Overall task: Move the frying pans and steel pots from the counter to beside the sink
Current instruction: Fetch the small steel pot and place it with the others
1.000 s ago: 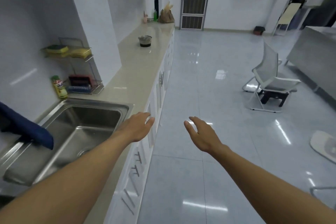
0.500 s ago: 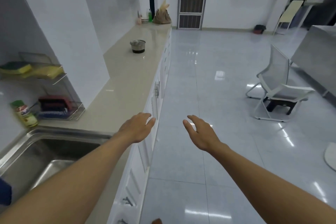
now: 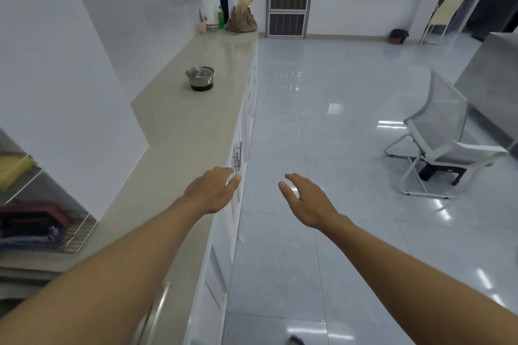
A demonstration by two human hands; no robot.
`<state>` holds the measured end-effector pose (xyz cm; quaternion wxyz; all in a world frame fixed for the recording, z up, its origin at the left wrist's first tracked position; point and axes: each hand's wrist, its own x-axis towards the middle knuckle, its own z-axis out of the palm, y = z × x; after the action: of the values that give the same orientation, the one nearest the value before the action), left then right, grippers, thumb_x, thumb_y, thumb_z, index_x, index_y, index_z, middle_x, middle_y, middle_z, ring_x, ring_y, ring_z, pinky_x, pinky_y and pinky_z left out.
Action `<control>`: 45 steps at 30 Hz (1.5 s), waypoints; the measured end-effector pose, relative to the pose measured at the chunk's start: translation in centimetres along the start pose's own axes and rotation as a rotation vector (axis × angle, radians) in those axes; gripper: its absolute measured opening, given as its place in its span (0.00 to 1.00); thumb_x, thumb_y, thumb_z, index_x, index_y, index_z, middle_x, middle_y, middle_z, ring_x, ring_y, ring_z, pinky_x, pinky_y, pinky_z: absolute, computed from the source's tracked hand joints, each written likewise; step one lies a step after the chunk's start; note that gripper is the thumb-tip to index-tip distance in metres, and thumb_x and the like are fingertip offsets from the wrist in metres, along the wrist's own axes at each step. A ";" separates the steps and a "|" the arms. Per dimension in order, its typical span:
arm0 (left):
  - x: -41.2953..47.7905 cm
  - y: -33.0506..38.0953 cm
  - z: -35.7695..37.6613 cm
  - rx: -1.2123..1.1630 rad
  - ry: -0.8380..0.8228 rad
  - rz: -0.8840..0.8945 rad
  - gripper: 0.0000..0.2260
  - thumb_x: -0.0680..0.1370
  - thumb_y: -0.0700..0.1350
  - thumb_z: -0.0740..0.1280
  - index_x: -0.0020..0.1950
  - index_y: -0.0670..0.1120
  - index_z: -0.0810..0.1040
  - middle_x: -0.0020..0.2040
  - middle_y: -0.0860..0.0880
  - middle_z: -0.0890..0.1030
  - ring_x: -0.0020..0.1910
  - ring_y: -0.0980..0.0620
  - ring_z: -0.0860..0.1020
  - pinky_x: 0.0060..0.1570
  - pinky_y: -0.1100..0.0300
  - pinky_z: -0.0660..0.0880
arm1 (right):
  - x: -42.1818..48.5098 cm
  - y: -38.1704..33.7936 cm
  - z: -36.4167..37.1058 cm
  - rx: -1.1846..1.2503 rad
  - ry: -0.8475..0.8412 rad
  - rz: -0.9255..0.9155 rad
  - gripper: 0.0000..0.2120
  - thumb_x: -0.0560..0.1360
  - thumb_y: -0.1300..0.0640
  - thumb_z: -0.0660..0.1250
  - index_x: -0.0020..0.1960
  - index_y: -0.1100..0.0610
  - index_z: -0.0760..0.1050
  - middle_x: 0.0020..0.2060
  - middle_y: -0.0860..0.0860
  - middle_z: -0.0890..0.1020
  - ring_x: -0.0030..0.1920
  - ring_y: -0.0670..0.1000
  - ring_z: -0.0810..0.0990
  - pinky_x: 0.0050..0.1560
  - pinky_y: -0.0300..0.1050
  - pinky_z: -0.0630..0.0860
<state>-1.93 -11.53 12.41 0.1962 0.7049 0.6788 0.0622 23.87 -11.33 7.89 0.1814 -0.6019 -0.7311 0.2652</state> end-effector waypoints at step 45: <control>59.8 -14.5 -13.9 -0.110 0.089 -0.315 0.25 0.83 0.59 0.50 0.76 0.49 0.66 0.76 0.48 0.68 0.73 0.46 0.68 0.70 0.49 0.66 | 70.6 -1.0 -2.3 -0.059 -0.206 -0.144 0.36 0.80 0.32 0.49 0.81 0.52 0.59 0.78 0.50 0.66 0.78 0.53 0.63 0.77 0.51 0.60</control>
<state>-16.15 49.88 9.23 0.2114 0.5744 0.7846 0.0989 9.65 57.83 6.53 0.1064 -0.5224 -0.7947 0.2903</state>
